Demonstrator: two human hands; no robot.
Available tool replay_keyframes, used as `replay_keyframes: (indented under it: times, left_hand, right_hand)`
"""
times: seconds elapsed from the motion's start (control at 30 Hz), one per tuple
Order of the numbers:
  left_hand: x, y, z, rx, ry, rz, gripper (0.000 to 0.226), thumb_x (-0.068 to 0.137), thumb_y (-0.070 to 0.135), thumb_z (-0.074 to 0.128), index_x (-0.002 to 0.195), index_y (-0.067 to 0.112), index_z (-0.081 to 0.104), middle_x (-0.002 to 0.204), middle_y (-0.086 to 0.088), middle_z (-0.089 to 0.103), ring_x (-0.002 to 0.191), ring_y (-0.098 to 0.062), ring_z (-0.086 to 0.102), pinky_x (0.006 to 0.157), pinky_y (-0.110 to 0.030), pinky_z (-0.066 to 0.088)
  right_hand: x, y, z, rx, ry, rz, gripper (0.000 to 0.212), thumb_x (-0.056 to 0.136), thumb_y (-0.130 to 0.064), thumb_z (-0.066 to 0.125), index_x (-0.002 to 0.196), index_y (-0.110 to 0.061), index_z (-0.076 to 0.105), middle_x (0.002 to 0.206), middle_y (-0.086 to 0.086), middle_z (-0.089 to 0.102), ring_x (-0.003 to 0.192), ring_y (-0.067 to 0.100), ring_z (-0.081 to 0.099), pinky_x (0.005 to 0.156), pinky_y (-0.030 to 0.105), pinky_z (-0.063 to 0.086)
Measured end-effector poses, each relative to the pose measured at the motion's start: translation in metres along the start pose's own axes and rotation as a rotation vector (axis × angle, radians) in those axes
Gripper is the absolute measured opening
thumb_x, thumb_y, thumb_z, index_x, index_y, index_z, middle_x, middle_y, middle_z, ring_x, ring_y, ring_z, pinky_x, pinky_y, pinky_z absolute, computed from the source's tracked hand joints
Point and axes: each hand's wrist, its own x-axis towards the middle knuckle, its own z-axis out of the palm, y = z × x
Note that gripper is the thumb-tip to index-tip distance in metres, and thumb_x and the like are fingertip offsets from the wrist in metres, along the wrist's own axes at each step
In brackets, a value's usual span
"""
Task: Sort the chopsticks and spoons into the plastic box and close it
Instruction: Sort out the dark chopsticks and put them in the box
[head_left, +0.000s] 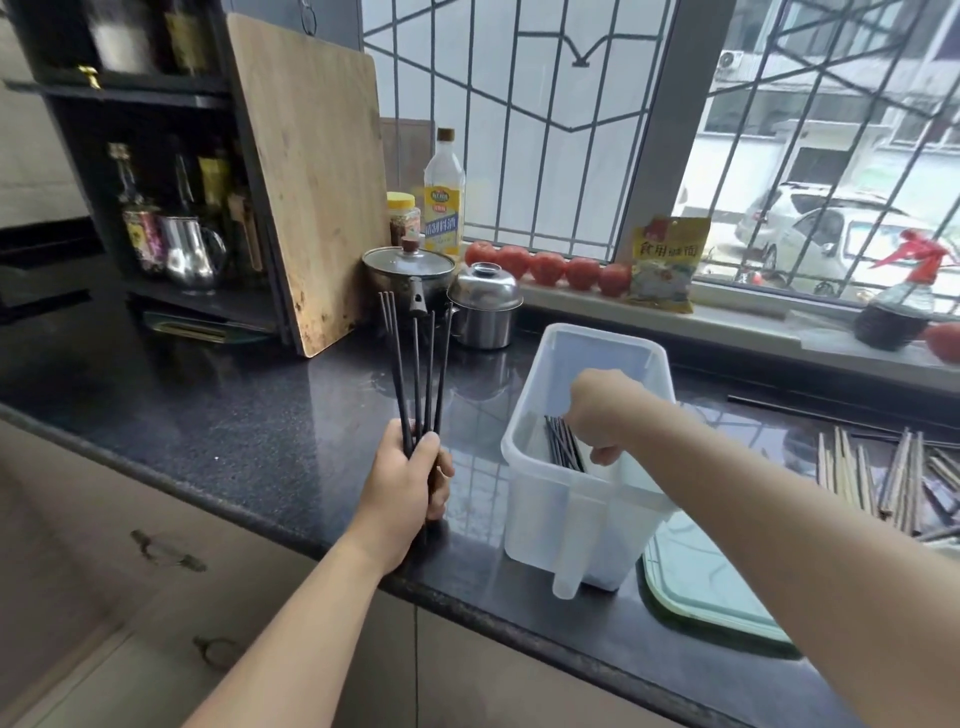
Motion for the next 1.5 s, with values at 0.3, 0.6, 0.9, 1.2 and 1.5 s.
replay_keyframes:
  times: [0.3, 0.6, 0.9, 1.2, 1.5]
  left_hand:
    - [-0.012, 0.006, 0.005, 0.062, 0.041, 0.151, 0.011, 0.111, 0.017, 0.042, 0.101, 0.013, 0.047, 0.088, -0.010, 0.069, 0.059, -0.020, 0.059, 0.055, -0.032, 0.050]
    - [-0.016, 0.000, 0.007, 0.198, -0.110, 0.268, 0.011, 0.110, 0.021, 0.044, 0.101, 0.016, 0.046, 0.091, -0.006, 0.071, 0.062, -0.023, 0.061, 0.063, -0.036, 0.054]
    - [-0.010, 0.003, 0.004, 0.080, -0.005, 0.105, 0.018, 0.110, 0.029, 0.043, 0.103, 0.013, 0.046, 0.079, -0.005, 0.065, 0.055, -0.025, 0.058, 0.051, -0.034, 0.051]
    - [-0.007, 0.001, 0.004, 0.056, -0.010, 0.046, 0.024, 0.109, 0.032, 0.047, 0.107, 0.008, 0.049, 0.073, -0.005, 0.052, 0.052, -0.017, 0.042, 0.046, -0.030, 0.036]
    - [-0.006, 0.001, 0.003, 0.018, -0.067, 0.037, 0.014, 0.111, 0.022, 0.043, 0.111, 0.012, 0.054, 0.074, -0.004, 0.056, 0.049, -0.018, 0.044, 0.046, -0.030, 0.034]
  right_hand:
    - [-0.025, -0.030, -0.024, 0.537, 0.713, -0.456, 0.021, 0.098, -0.024, 0.056, 0.097, -0.016, 0.075, 0.083, 0.002, 0.072, 0.078, 0.023, 0.064, 0.073, 0.039, 0.053]
    - [-0.037, -0.056, -0.004, 0.569, 0.324, -0.555, 0.025, 0.100, -0.033, 0.061, 0.099, -0.010, 0.072, 0.091, 0.000, 0.071, 0.088, 0.018, 0.063, 0.080, 0.035, 0.051]
    - [-0.050, -0.036, -0.034, 1.152, 0.936, -0.426, 0.028, 0.106, -0.032, 0.048, 0.083, -0.017, 0.053, 0.077, 0.011, 0.062, 0.066, 0.031, 0.060, 0.056, 0.039, 0.049]
    - [-0.008, 0.008, -0.032, 0.151, 0.236, -0.030, 0.029, 0.106, -0.023, 0.048, 0.088, -0.004, 0.061, 0.068, 0.008, 0.069, 0.057, 0.021, 0.071, 0.062, 0.034, 0.061]
    - [0.008, 0.006, -0.002, 0.181, 0.002, 0.024, 0.029, 0.103, -0.013, 0.048, 0.080, 0.003, 0.056, 0.070, 0.021, 0.071, 0.063, 0.032, 0.075, 0.066, 0.045, 0.064]
